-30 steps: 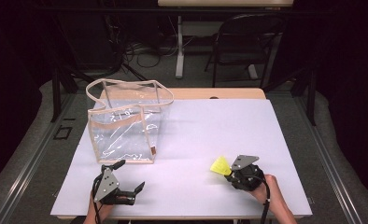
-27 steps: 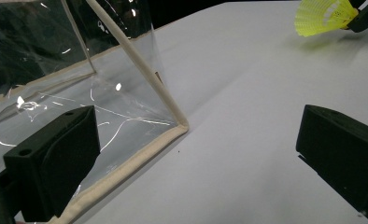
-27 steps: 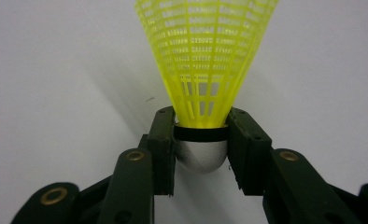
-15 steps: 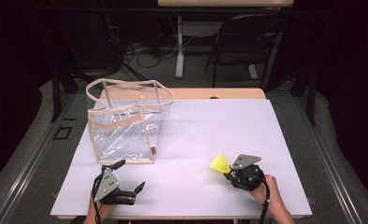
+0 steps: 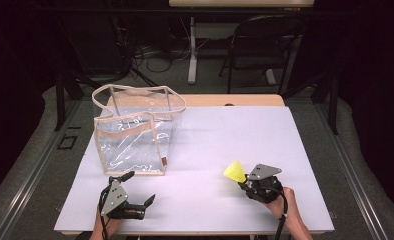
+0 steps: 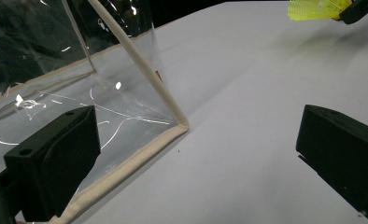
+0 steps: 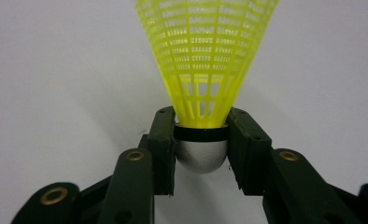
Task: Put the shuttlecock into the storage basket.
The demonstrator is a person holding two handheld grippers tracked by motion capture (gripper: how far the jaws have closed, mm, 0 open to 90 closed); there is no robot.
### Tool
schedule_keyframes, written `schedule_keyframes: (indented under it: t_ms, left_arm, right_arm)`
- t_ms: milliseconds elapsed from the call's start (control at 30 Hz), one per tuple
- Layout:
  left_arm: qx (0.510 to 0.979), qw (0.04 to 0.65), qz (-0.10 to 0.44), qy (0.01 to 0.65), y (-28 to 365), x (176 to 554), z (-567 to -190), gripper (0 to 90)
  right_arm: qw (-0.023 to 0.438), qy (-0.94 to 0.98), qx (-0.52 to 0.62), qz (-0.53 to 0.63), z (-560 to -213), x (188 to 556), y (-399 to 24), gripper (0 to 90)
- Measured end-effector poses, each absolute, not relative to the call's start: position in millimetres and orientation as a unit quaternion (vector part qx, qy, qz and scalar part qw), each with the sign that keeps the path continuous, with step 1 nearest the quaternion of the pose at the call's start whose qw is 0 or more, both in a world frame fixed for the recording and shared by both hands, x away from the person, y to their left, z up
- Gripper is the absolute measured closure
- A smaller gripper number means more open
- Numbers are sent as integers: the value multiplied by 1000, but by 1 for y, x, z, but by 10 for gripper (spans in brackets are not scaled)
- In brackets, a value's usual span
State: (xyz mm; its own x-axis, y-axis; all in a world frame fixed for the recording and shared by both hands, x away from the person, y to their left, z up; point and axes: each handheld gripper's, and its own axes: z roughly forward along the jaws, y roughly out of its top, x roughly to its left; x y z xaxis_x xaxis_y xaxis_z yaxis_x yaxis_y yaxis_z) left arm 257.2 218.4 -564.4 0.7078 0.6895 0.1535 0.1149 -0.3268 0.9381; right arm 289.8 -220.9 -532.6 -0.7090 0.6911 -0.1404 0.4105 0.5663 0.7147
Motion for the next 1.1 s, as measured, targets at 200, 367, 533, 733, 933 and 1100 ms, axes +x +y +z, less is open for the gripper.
schedule_keyframes:
  t_ms: [200,367,533,733,933,1100]
  left_arm:
    - [766,517,277,263,218,258,-565,0]
    - [766,517,277,263,218,258,-565,0]
    - [765,518,275,266,218,258,-565,0]
    - [765,517,275,267,218,259,-565,0]
    - [765,518,275,266,218,258,-565,0]
    - [765,518,275,266,218,258,-565,0]
  right_arm:
    - [217,854,318,349,-531,291,-221,646]
    - [221,850,321,354,-530,291,-220,646]
    - [224,846,320,362,-528,292,-219,646]
    - [228,840,323,372,-526,294,-220,646]
    - [233,837,322,377,-526,295,-218,647]
    - [238,835,319,379,-525,295,-219,647]
